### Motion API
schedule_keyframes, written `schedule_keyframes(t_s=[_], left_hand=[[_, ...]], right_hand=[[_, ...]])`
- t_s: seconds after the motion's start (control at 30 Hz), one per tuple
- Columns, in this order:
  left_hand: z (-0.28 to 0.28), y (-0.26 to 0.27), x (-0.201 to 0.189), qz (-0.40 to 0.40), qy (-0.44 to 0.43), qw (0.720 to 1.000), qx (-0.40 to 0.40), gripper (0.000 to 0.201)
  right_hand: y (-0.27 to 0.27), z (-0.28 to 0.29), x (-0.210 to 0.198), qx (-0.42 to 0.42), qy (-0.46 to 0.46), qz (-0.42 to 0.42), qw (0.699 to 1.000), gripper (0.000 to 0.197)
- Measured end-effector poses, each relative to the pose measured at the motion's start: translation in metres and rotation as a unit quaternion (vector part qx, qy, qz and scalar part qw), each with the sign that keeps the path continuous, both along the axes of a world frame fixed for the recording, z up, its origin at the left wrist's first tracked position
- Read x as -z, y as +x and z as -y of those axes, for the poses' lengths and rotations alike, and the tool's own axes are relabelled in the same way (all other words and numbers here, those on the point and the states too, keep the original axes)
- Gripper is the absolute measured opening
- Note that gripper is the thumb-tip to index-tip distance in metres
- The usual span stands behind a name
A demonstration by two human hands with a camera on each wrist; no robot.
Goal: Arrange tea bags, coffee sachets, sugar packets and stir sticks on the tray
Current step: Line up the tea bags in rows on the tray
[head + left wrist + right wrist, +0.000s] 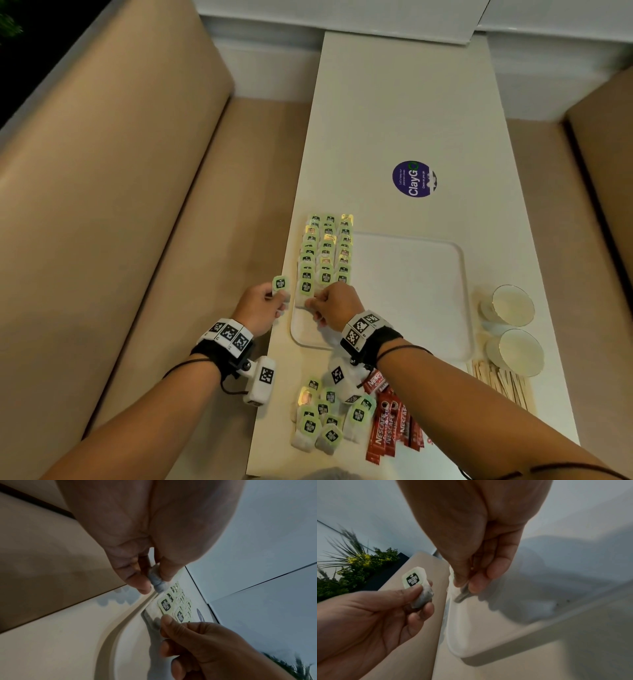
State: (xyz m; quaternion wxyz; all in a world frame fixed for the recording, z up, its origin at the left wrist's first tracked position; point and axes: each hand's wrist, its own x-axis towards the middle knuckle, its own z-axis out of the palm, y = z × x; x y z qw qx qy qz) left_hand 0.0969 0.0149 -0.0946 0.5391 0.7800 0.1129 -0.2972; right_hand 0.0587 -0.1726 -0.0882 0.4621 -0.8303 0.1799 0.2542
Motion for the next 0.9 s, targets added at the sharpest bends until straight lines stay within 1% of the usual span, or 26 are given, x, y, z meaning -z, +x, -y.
schedule_keyframes(t_s=[0.1,0.13,0.27,0.3,0.37,0.57,0.63,0.7,0.77,0.9], left_hand=[[0.002,-0.001,-0.001,0.021,0.000,1.000,0.020,0.013],[0.003,-0.001,-0.002,0.026,-0.005,0.999,0.026,0.012],[0.010,-0.005,-0.010,0.041,-0.040,0.998,0.033,0.013],[0.011,-0.005,-0.011,0.043,-0.044,0.997,0.038,0.013],[0.014,-0.006,-0.011,0.046,-0.048,0.996,0.052,0.009],[0.023,-0.011,-0.011,0.047,-0.055,0.996,0.059,0.012],[0.025,-0.013,-0.012,0.044,-0.058,0.996,0.058,0.011],[0.026,-0.012,-0.011,0.043,-0.048,0.997,0.048,0.015],[0.024,-0.011,-0.008,0.043,-0.037,0.998,0.033,0.018],[0.018,-0.011,-0.005,0.025,-0.023,0.999,0.033,0.011]], right_hand=[[0.001,0.004,0.002,-0.012,-0.044,0.023,0.999,0.042],[0.001,0.005,0.002,-0.016,-0.046,0.033,0.998,0.040],[-0.003,0.006,-0.008,-0.058,0.029,0.095,0.993,0.026],[-0.006,0.006,-0.008,-0.071,0.036,0.104,0.991,0.024],[-0.009,0.006,-0.006,-0.088,0.030,0.112,0.989,0.028],[-0.016,0.008,-0.001,-0.069,0.023,0.114,0.991,0.027],[-0.017,0.011,0.000,-0.069,0.012,0.114,0.991,0.028],[-0.017,0.016,0.001,-0.059,-0.006,0.113,0.992,0.027],[-0.015,0.023,0.003,-0.051,-0.030,0.101,0.993,0.031],[-0.016,0.033,0.011,-0.054,-0.073,0.059,0.994,0.037]])
